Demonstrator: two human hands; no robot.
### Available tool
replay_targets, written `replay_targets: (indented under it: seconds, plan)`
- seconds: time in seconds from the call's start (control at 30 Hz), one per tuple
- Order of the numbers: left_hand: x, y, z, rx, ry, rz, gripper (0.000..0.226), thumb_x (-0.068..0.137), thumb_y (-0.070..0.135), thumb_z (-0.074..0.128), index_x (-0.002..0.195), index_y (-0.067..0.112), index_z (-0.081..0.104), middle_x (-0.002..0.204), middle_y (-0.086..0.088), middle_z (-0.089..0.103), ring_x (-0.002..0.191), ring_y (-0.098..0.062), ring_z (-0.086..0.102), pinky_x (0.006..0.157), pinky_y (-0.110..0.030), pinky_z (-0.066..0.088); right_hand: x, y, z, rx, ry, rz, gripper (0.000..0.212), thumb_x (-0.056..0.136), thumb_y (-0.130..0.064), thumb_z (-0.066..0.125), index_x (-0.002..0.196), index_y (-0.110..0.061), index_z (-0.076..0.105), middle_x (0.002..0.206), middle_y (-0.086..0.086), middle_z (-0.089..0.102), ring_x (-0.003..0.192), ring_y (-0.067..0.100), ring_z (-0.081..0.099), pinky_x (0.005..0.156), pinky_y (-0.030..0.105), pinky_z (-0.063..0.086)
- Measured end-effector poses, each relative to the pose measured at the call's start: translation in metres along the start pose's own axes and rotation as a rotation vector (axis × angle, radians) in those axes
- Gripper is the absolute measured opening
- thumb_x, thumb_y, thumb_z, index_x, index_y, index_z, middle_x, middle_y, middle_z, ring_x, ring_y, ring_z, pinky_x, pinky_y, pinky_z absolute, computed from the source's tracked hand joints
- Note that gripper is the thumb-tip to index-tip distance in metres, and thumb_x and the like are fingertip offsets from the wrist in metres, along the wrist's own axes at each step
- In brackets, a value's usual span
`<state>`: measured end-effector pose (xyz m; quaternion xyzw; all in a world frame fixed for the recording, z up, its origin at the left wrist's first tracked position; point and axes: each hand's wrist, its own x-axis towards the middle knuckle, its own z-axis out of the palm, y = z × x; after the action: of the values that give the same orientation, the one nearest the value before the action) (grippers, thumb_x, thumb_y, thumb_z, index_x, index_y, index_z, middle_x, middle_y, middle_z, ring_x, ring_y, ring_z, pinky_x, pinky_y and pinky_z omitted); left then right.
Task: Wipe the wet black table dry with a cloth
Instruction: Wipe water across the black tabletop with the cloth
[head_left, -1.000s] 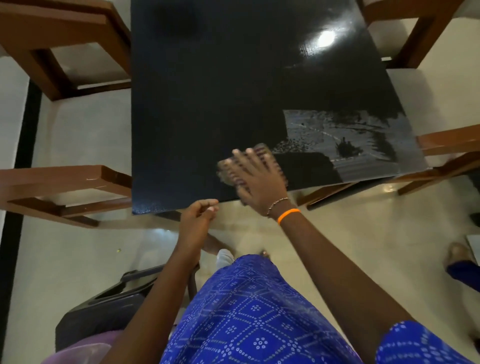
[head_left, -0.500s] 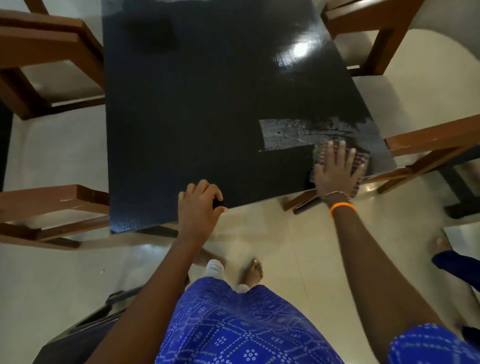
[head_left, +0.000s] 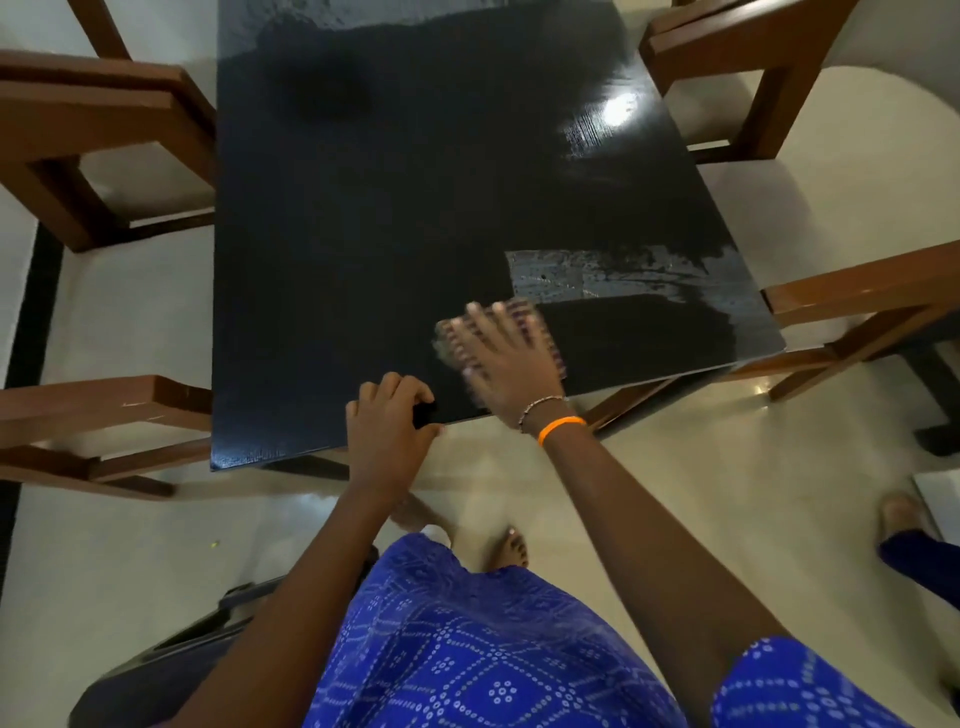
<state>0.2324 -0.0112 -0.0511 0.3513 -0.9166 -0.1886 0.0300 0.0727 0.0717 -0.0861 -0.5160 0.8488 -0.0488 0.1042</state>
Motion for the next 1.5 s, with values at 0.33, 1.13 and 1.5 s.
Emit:
replay_targets:
  seconds: [0.33, 1.13, 1.5]
  plan:
    - [0.015, 0.04, 0.011, -0.022, -0.043, 0.109, 0.041, 0.072, 0.02, 0.074, 0.109, 0.023, 0.054, 0.106, 0.003, 0.056, 0.098, -0.018, 0.046, 0.077, -0.025, 0.024, -0.026, 0.16, -0.028, 0.0, 0.107, 0.626, 0.059, 0.096, -0.033, 0.037, 0.149, -0.024, 0.013, 0.158, 0.004, 0.008, 0.145, 0.031, 0.005, 0.114, 0.058, 0.003]
    - [0.092, 0.054, 0.01, -0.206, -0.17, 0.198, 0.016, 0.087, 0.024, 0.058, 0.102, 0.026, 0.057, 0.1, 0.009, 0.056, 0.09, 0.0, 0.039, 0.078, -0.02, 0.021, 0.014, 0.189, -0.043, -0.038, 0.067, 0.556, 0.069, 0.084, -0.048, 0.015, 0.148, -0.025, 0.016, 0.158, 0.005, 0.013, 0.145, 0.031, 0.01, 0.113, 0.055, 0.007]
    - [0.127, 0.033, 0.0, -0.425, 0.032, -0.119, 0.027, 0.086, 0.009, 0.055, 0.107, 0.025, 0.055, 0.094, 0.012, 0.057, 0.089, -0.008, 0.049, 0.082, -0.024, 0.025, 0.107, 0.045, -0.024, 0.058, 0.083, 0.434, 0.067, 0.083, -0.044, 0.016, 0.148, -0.026, 0.017, 0.158, 0.005, 0.013, 0.145, 0.032, 0.008, 0.112, 0.058, 0.0]
